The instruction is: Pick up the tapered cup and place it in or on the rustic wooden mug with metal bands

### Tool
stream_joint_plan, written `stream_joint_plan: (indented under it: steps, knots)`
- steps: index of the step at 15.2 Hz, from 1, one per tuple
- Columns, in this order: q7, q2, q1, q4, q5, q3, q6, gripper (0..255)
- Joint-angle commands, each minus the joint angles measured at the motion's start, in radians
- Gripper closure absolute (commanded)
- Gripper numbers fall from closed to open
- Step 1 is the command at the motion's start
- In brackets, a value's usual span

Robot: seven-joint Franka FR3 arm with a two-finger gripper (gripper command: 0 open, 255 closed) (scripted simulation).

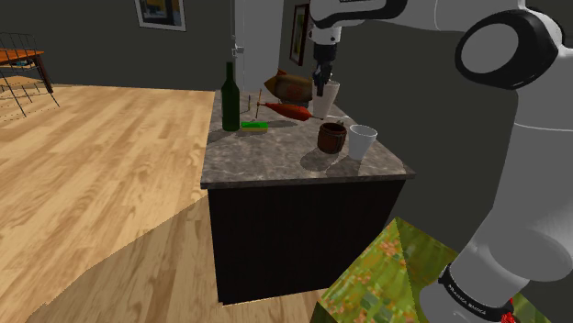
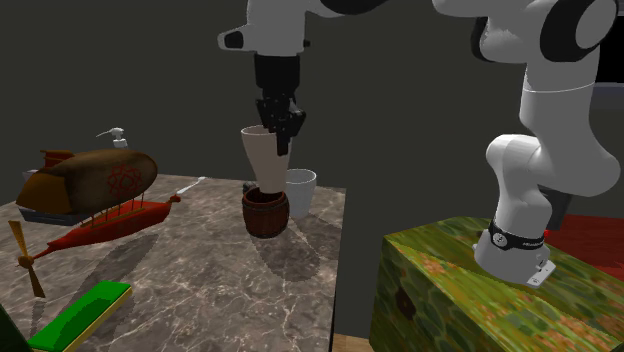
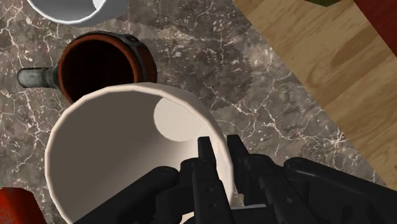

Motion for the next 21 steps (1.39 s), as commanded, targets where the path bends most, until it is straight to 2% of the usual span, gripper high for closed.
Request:
stream_joint_plan:
  steps: [1, 5, 8, 10, 11, 15, 21]
  knots:
    - [-0.042, 0.023, -0.029, 0.044, 0.008, -0.013, -0.016, 255]
    - [-0.132, 0.096, -0.097, 0.181, 0.031, -0.038, -0.072, 255]
    - [-0.197, 0.175, -0.155, 0.325, 0.054, -0.052, -0.132, 255]
    - [-0.240, 0.249, -0.201, 0.459, 0.072, -0.058, -0.188, 255]
    - [-0.271, 0.332, -0.243, 0.611, 0.090, -0.061, -0.254, 255]
    - [-0.263, 0.263, -0.224, 0.437, 0.077, -0.061, -0.149, 255]
    - [-0.253, 0.212, -0.208, 0.270, 0.068, -0.062, -0.034, 255]
